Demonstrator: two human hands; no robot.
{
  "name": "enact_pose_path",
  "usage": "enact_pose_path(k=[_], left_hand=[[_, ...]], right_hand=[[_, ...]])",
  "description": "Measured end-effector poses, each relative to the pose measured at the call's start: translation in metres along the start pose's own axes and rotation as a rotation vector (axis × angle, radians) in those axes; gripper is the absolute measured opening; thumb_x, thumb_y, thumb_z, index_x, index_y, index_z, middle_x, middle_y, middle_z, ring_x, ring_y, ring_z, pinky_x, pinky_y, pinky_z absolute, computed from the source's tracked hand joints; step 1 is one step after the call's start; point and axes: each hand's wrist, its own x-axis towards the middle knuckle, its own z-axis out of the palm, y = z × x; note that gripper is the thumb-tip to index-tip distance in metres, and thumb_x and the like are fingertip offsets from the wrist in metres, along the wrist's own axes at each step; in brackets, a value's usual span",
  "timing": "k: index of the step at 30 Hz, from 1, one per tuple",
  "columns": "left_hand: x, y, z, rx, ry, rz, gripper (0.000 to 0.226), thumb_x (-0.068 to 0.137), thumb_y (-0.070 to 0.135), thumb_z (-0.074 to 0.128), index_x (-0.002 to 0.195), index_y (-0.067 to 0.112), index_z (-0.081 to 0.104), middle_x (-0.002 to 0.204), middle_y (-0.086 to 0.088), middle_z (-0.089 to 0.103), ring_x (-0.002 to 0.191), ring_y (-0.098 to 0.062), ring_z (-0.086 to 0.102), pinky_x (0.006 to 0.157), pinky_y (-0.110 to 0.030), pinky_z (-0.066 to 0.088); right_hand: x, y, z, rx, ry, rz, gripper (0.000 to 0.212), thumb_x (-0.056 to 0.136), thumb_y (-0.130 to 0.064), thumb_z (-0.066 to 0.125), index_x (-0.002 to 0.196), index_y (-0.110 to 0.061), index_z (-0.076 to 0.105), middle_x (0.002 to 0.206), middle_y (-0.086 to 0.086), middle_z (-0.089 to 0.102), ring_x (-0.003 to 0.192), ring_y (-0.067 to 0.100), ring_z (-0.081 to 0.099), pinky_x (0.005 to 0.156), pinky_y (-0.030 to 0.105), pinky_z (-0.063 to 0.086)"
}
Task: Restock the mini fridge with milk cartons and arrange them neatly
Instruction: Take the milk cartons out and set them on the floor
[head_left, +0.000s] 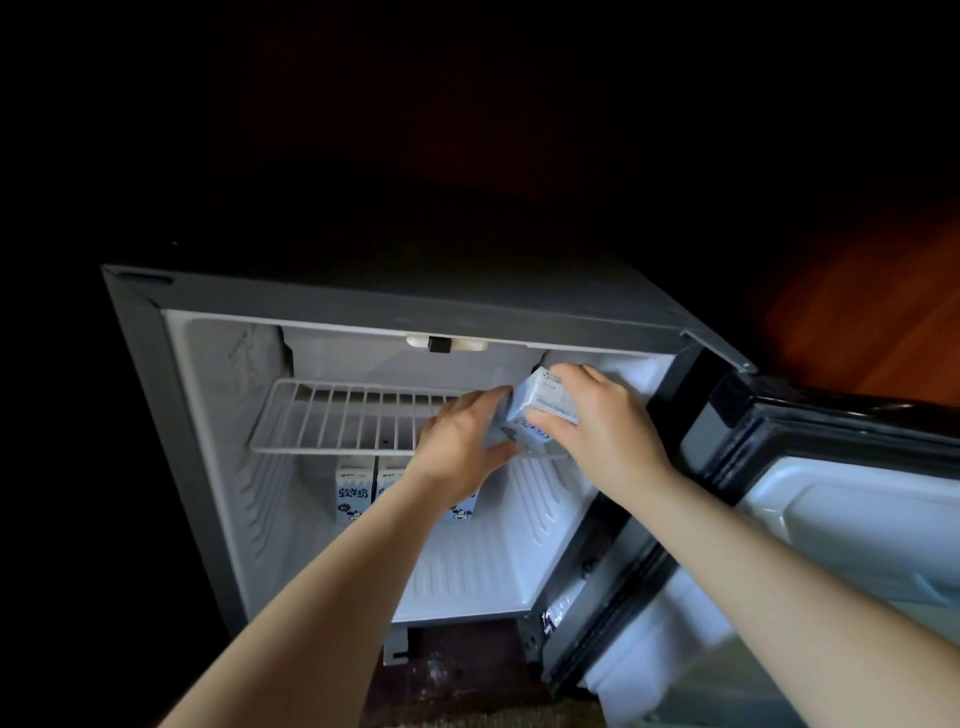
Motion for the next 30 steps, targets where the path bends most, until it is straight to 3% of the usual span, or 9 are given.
enact_pose_path(k=[6,15,22,26,30], left_hand=[[-0.017,0.015,-0.011,-0.077,0.016,0.067,0.054,0.083,0.027,0.068,0.132,0.022,0.048,0.128,0.000,0.056,0.118,-0.020,0.051,0.098,-0.037,0.044],[-0.065,0.055,-0.040,-0.195,-0.079,0.134,0.050,0.074,0.036,0.074,0.118,0.022,0.056,0.101,0.014,0.063,0.100,-0.006,0.058,0.084,-0.020,0.045],[-0.106,0.091,-0.050,-0.100,-0.141,0.178,0.070,0.056,0.074,0.055,0.101,0.021,0.056,0.095,0.005,0.069,0.091,-0.018,0.065,0.083,-0.042,0.054],[-0.125,0.113,-0.051,-0.047,-0.197,0.174,0.058,0.064,0.065,0.063,0.097,0.018,0.056,0.093,0.003,0.068,0.089,-0.017,0.065,0.081,-0.043,0.055],[-0.141,0.133,-0.042,0.016,-0.280,0.203,0.048,0.070,0.059,0.068,0.098,0.021,0.056,0.094,0.007,0.068,0.088,-0.012,0.065,0.080,-0.041,0.055]], right_hand=[[-0.013,-0.008,-0.027,0.212,-0.017,0.025,0.030,0.084,-0.026,0.068,0.110,-0.013,0.060,0.096,-0.001,0.061,0.089,0.019,0.060,0.076,0.034,0.051],[-0.057,-0.025,-0.087,0.101,-0.073,-0.038,0.027,0.082,-0.041,0.064,0.104,-0.026,0.058,0.091,-0.007,0.064,0.084,0.020,0.061,0.073,0.036,0.050],[-0.097,-0.026,-0.140,0.043,-0.133,-0.057,0.024,0.080,-0.052,0.064,0.096,-0.035,0.057,0.076,-0.013,0.059,0.077,0.013,0.056,0.061,0.029,0.040],[-0.118,-0.024,-0.163,0.008,-0.179,-0.042,0.030,0.080,-0.053,0.063,0.103,-0.036,0.060,0.090,-0.015,0.062,0.086,0.013,0.054,0.071,0.031,0.044],[-0.138,-0.015,-0.182,0.009,-0.293,-0.032,0.024,0.077,-0.051,0.066,0.086,-0.030,0.060,0.087,-0.008,0.065,0.087,0.016,0.060,0.078,0.039,0.050]])
